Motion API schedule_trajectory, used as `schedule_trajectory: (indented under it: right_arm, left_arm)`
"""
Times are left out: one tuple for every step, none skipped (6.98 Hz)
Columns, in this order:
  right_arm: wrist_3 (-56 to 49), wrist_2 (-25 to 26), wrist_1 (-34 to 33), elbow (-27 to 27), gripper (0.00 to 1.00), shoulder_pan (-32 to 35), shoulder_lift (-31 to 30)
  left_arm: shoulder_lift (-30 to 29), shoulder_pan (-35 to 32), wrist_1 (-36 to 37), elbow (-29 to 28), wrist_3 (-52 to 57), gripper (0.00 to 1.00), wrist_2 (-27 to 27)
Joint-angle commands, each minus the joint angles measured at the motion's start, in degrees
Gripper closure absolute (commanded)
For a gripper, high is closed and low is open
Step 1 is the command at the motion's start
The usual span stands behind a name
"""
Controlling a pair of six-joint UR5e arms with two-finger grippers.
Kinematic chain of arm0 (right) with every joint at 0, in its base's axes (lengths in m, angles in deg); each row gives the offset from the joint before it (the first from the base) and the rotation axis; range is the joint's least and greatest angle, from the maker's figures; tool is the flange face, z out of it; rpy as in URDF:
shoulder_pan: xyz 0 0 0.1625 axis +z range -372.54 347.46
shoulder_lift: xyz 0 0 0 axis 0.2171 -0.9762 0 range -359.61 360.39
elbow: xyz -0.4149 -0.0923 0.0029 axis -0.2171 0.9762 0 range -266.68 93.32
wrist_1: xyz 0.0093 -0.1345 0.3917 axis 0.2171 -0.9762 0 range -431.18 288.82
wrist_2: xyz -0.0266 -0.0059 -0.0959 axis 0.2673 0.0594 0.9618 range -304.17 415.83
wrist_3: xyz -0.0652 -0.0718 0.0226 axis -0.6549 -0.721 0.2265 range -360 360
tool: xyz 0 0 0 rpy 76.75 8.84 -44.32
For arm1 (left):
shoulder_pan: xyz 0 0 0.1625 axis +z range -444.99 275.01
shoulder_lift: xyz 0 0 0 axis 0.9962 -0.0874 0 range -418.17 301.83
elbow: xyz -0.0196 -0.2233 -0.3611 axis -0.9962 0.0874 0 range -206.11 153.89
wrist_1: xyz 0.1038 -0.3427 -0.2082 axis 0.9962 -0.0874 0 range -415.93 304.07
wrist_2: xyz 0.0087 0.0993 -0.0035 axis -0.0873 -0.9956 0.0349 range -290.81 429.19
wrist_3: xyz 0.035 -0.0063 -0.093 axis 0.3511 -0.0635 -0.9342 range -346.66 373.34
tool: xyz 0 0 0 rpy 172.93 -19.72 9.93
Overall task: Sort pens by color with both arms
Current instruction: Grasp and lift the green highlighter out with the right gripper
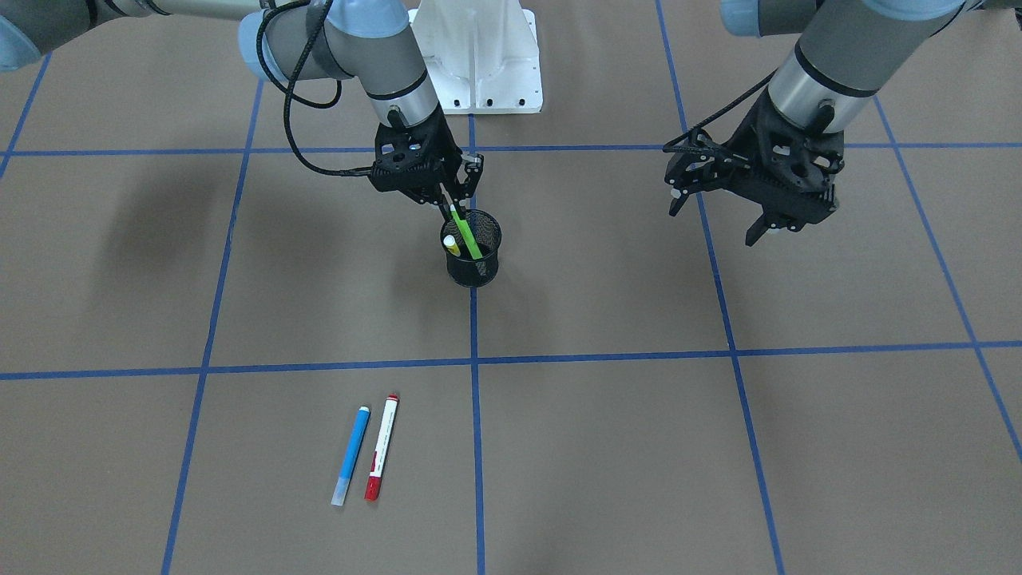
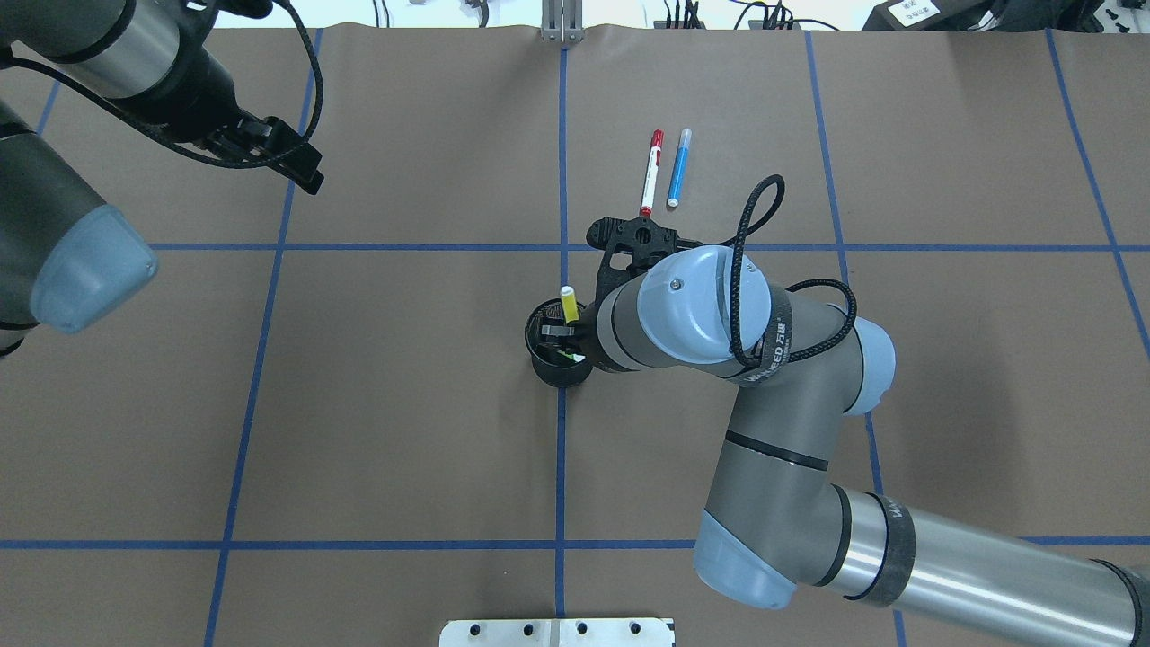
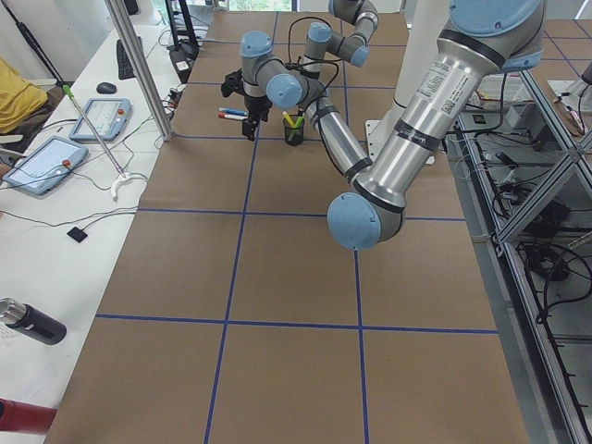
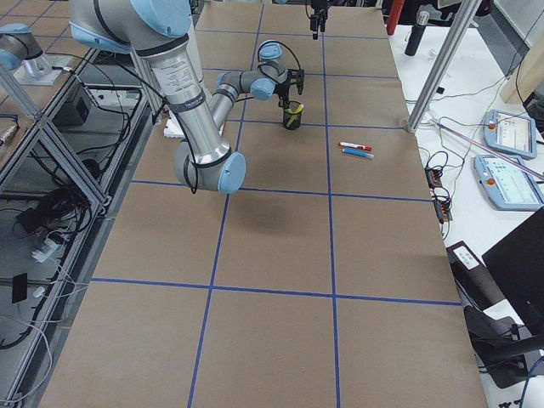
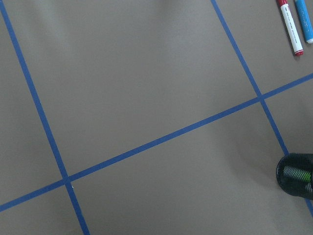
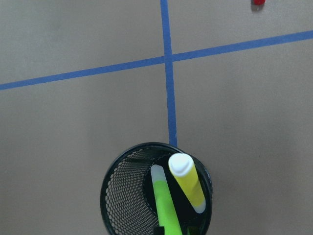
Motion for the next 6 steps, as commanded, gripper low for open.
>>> schedule_trajectory:
  right_arm:
    - [0.0,0.2,-0.1,-2.9,0.95,0.4,0.0]
    - [0.1,0.2,-0.1,-4.7,0.95,1.3,0.1]
    - [0.0,0.2,-0.3,-6.7,0.96,2.5,0.1]
    - [0.0,-0.2,-1.4,-9.3,0.97,4.5,0.1]
    - [0.0,-0.5,-3.6,-11.5,0.97,6.0,0.1]
    - [0.0,-0.6,-6.2,-13.6,1.0,7.4,0.2]
  left_arm:
    - [0.0,0.0,-0.1,0.0,0.0,0.01,0.0]
    - [0.0,0.0,0.0,0.0,0.0,0.01,0.0]
    - [0.0,0.1,-0.1,0.0,0.0,0.01,0.0]
    - [-0.1,0.1,-0.1,0.0,-0.1,0.01,0.0]
    - [-0.1,0.2,-0.1,-0.1,-0.1,0.01,0.0]
    - [-0.1,0.2,-0.1,-0.1,-0.1,0.01,0.0]
